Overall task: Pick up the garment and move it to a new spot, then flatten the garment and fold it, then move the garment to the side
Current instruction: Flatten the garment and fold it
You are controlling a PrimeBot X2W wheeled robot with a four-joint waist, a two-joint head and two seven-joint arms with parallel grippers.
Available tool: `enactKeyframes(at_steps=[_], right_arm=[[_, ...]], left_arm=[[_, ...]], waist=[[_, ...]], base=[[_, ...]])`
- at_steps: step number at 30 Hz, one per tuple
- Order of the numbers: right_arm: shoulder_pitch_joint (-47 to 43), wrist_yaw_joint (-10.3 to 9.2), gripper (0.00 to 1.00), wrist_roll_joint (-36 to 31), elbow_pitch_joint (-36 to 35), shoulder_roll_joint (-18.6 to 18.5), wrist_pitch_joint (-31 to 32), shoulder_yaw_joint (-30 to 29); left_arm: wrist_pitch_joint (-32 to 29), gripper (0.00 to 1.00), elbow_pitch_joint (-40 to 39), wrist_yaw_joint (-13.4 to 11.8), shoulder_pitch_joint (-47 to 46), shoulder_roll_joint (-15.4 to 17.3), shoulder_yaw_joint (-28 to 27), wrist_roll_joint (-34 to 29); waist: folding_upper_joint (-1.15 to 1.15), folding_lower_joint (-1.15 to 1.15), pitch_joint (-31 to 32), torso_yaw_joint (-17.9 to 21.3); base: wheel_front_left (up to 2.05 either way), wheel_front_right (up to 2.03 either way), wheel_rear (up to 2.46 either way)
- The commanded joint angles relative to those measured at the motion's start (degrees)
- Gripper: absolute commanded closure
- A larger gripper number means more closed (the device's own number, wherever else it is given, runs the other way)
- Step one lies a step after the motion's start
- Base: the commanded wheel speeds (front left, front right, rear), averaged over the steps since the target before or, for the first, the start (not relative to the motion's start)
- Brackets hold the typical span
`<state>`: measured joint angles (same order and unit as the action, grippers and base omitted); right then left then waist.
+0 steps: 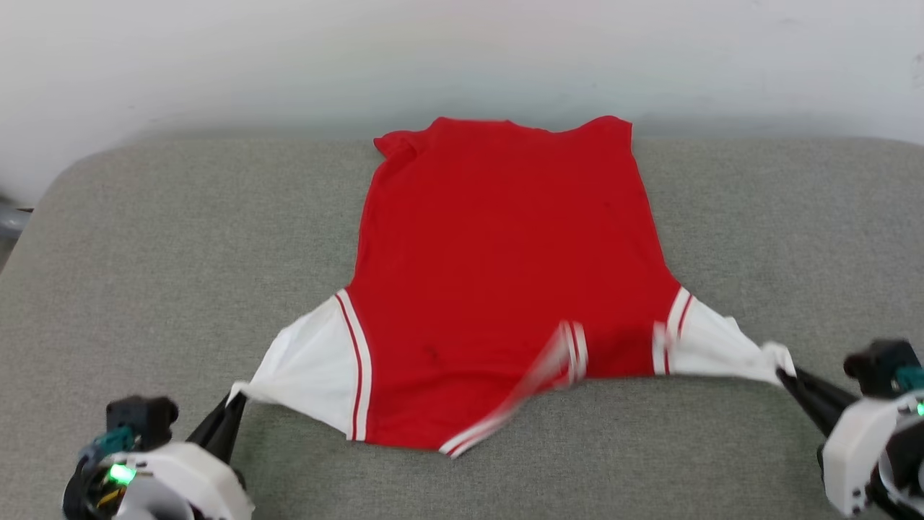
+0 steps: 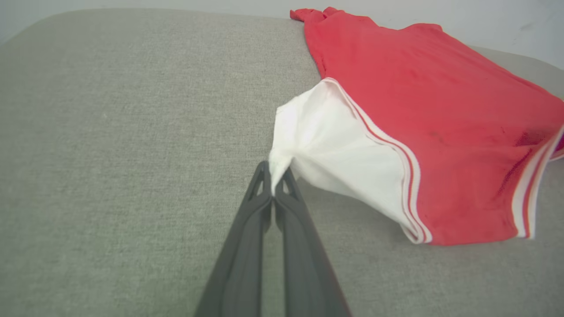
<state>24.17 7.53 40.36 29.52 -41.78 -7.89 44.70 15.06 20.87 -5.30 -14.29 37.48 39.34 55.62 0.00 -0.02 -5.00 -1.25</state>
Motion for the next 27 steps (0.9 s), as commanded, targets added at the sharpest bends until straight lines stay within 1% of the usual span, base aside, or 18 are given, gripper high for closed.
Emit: enactKeyframes(at_steps=[1, 6, 9, 12, 19, 24, 25, 26, 27], right_arm=[[-2.03, -0.08, 1.00, 0.02, 0.04, -0.01, -0.08, -0.93], [-10.59, -0.09, 1.00, -0.36, -0.71, 0.20, -0.22, -6.35], [-15.39, -0.09, 1.00, -2.88, -1.17, -0.45, -0.68, -9.42], [-20.22, -0.10, 1.00, -3.95, -2.09, 0.60, -0.23, -13.41], [-30.50, -0.10, 1.00, -5.51, -8.82, 1.62, 5.50, -20.83], [-33.57, -0.10, 1.00, -7.46, -12.93, 2.75, 9.84, -24.77], [-33.88, -0.10, 0.60, -7.78, -13.61, 3.18, 10.59, -25.47], [-34.18, -0.10, 0.51, -7.95, -14.37, 3.46, 11.56, -25.97], [-34.25, -0.10, 0.35, -8.30, -15.16, 3.55, 12.37, -26.57]], left_arm=[[0.15, 1.00, 0.07, -0.47, 1.35, 0.14, -1.05, -0.03], [0.14, 1.00, -0.44, -1.35, 8.51, -0.61, -5.39, -0.04], [0.15, 1.00, -0.57, -1.32, 11.69, -0.77, -6.78, -1.02], [0.15, 1.00, -0.74, -1.97, 13.95, -1.11, -8.06, -2.16], [0.15, 1.00, -1.62, -1.91, 17.20, -2.68, -10.48, -3.60], [0.16, 1.00, -1.76, -1.41, 16.97, -3.40, -10.83, -4.75], [0.16, 1.00, -1.87, -1.46, 16.62, -3.58, -10.76, -5.08], [0.16, 1.00, -2.02, -1.44, 16.26, -3.75, -10.59, -5.42], [0.16, 1.00, -2.22, -1.45, 15.96, -4.00, -10.44, -5.77]], waist=[[0.00, 0.02, 0.50, 0.00], [0.00, 0.02, 1.63, -0.06], [0.00, 0.02, 2.01, -0.53], [0.00, 0.02, 2.04, -0.68], [0.00, 0.02, 1.62, -0.74], [0.00, 0.02, 0.87, -0.65], [0.00, 0.02, 0.72, -0.71], [0.00, 0.02, 0.56, -0.79], [0.00, 0.02, 0.39, -0.88]], base=[[0.00, 0.00, 0.00], [0.00, 0.00, 0.00], [0.00, 0.00, 0.00], [0.00, 0.00, 0.00], [0.00, 0.00, 0.00], [0.00, 0.00, 0.00], [0.00, 0.00, 0.00], [0.00, 0.00, 0.00], [0.00, 0.00, 0.00]])
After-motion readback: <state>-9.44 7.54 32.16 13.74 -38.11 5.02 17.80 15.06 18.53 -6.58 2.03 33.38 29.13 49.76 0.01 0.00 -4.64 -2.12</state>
